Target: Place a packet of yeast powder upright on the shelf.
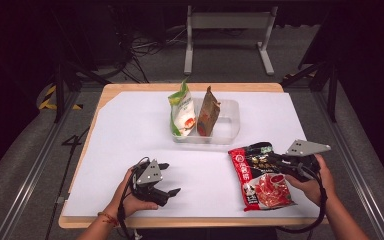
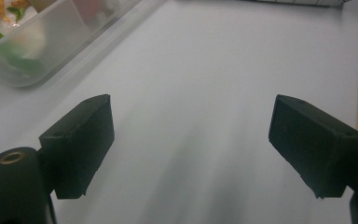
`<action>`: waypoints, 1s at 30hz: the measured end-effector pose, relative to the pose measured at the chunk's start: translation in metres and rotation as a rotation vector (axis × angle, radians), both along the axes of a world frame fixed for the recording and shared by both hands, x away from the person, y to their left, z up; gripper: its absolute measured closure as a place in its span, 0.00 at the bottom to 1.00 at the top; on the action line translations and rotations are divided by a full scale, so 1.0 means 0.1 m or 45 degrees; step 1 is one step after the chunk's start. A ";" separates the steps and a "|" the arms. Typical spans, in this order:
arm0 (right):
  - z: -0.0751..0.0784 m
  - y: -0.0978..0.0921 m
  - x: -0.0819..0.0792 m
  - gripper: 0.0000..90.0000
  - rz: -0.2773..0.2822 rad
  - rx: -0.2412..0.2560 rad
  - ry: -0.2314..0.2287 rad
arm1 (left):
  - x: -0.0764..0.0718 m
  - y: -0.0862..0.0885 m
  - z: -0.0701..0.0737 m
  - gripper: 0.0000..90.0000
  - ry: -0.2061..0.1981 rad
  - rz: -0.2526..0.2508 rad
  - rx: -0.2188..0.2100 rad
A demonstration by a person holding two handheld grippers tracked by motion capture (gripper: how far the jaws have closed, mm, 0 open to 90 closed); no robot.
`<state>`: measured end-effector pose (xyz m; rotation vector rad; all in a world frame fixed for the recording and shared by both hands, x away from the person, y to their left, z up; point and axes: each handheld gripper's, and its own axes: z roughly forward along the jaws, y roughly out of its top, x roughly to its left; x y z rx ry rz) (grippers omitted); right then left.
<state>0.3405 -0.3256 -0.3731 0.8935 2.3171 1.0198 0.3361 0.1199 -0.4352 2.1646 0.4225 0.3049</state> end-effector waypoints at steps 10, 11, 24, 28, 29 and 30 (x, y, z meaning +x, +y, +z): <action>-0.29 -0.46 -0.10 1.00 -0.103 -0.028 0.111 | -0.01 -0.01 0.00 0.17 0.011 -0.006 -0.005; -0.33 -0.49 -0.10 1.00 -0.115 -0.024 0.122 | -0.01 -0.01 0.00 0.17 0.011 -0.007 -0.003; -0.59 -0.51 -0.10 1.00 -0.089 -0.013 0.226 | -0.02 -0.03 -0.02 0.17 0.021 -0.018 0.007; -0.59 -0.49 -0.12 1.00 -0.060 0.008 0.240 | -0.02 -0.03 -0.02 0.16 0.018 -0.018 -0.001; -0.60 -0.48 -0.13 1.00 -0.053 0.011 0.239 | -0.02 -0.03 -0.02 0.16 0.018 -0.018 -0.001; -0.59 -0.46 -0.14 1.00 -0.037 0.009 0.243 | -0.01 -0.03 -0.02 0.16 0.021 -0.018 -0.001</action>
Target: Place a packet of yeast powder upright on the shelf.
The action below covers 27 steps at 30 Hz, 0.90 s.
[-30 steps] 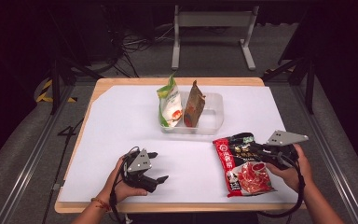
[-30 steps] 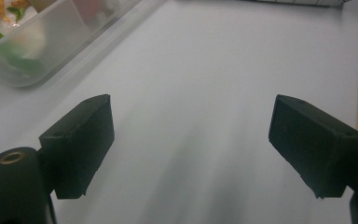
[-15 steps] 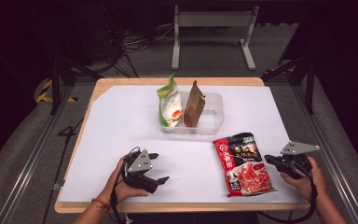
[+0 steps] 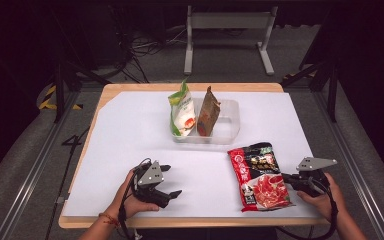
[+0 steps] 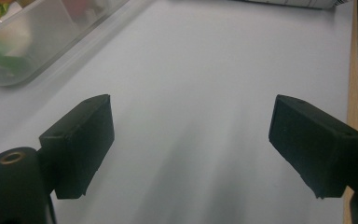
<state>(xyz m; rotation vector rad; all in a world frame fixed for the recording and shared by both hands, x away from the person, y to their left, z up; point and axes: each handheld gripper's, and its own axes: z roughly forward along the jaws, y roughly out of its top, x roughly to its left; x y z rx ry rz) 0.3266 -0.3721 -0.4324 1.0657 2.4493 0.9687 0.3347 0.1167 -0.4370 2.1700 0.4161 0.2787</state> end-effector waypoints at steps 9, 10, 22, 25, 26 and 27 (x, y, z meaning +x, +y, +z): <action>0.01 0.25 -0.09 1.00 0.121 -0.031 0.018 | 0.00 0.01 0.01 0.16 -0.004 0.002 0.001; 0.01 0.28 -0.11 1.00 0.135 -0.037 0.016 | 0.00 0.01 0.01 0.16 -0.003 0.004 0.001; 0.00 0.71 -0.20 0.96 0.262 -0.065 0.024 | 0.01 -0.01 -0.01 0.16 0.002 -0.001 0.020; 0.01 0.70 -0.17 0.90 0.261 -0.074 0.018 | 0.00 0.00 -0.01 0.16 0.001 0.004 0.025; 0.02 0.68 -0.16 0.87 0.250 -0.071 0.010 | 0.00 0.01 -0.01 0.16 -0.002 0.005 0.023; 0.03 0.64 -0.15 0.87 0.227 -0.060 0.005 | 0.00 0.01 -0.01 0.16 -0.002 0.007 0.018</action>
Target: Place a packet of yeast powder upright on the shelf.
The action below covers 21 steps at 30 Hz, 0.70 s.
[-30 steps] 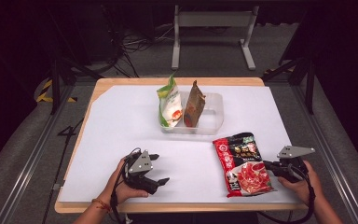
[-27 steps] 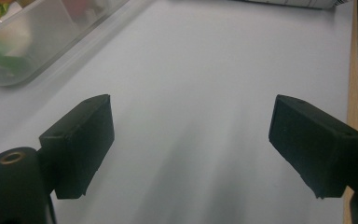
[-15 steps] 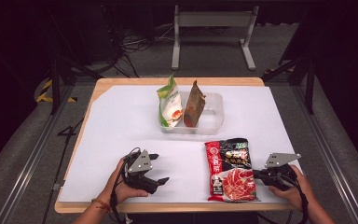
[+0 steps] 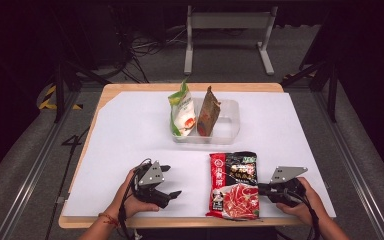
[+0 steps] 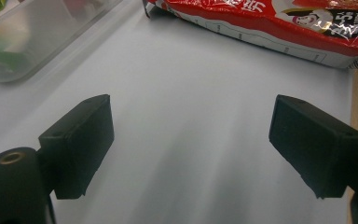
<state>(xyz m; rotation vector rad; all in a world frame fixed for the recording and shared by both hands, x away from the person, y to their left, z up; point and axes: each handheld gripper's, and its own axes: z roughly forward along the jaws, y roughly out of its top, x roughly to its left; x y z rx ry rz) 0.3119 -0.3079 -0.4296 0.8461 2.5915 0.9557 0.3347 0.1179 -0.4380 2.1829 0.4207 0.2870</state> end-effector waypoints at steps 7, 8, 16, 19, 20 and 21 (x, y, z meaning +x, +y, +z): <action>0.11 -0.19 0.11 0.87 -0.108 0.142 -0.020 | 0.00 0.00 0.01 0.17 -0.009 0.010 -0.012; 0.12 -0.20 0.13 0.86 -0.123 0.151 -0.029 | 0.00 0.00 0.01 0.17 -0.011 0.011 -0.009; 0.21 -0.26 0.46 0.82 -0.219 0.153 -0.091 | 0.01 -0.02 -0.01 0.17 -0.007 0.008 0.012; 0.23 -0.25 0.54 0.79 -0.241 0.162 -0.085 | 0.00 -0.02 0.00 0.17 -0.007 0.005 0.008; 0.23 -0.26 0.59 0.78 -0.243 0.195 -0.066 | 0.00 -0.01 0.00 0.17 -0.009 0.007 0.006; 0.23 -0.26 0.66 0.74 -0.266 0.203 -0.067 | 0.00 -0.01 0.00 0.17 -0.009 0.007 0.005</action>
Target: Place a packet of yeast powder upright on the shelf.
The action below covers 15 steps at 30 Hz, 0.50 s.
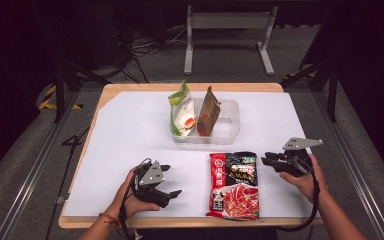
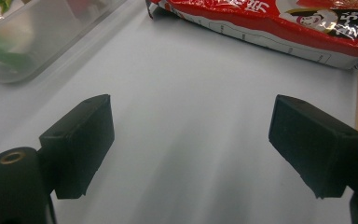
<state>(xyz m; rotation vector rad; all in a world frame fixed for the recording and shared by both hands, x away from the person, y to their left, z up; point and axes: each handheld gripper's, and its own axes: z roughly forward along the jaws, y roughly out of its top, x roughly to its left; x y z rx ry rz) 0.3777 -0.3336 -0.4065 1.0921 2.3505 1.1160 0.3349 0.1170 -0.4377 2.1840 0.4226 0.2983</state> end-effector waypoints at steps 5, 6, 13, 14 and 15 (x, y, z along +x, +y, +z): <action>-0.04 0.05 0.15 0.57 -0.045 0.064 0.038 | 0.00 0.01 -0.01 0.17 -0.002 0.000 0.002; -0.08 0.07 0.21 0.53 -0.049 0.111 0.090 | 0.00 0.01 -0.01 0.16 -0.002 0.000 0.006; -0.16 0.17 0.33 0.38 -0.012 0.144 0.194 | 0.00 -0.01 -0.01 0.16 -0.008 -0.008 0.021; -0.18 0.18 0.35 0.37 0.000 0.148 0.220 | 0.00 -0.01 -0.01 0.16 -0.008 -0.008 0.021; -0.20 0.20 0.36 0.37 0.003 0.150 0.233 | 0.00 -0.01 -0.01 0.16 -0.009 -0.008 0.021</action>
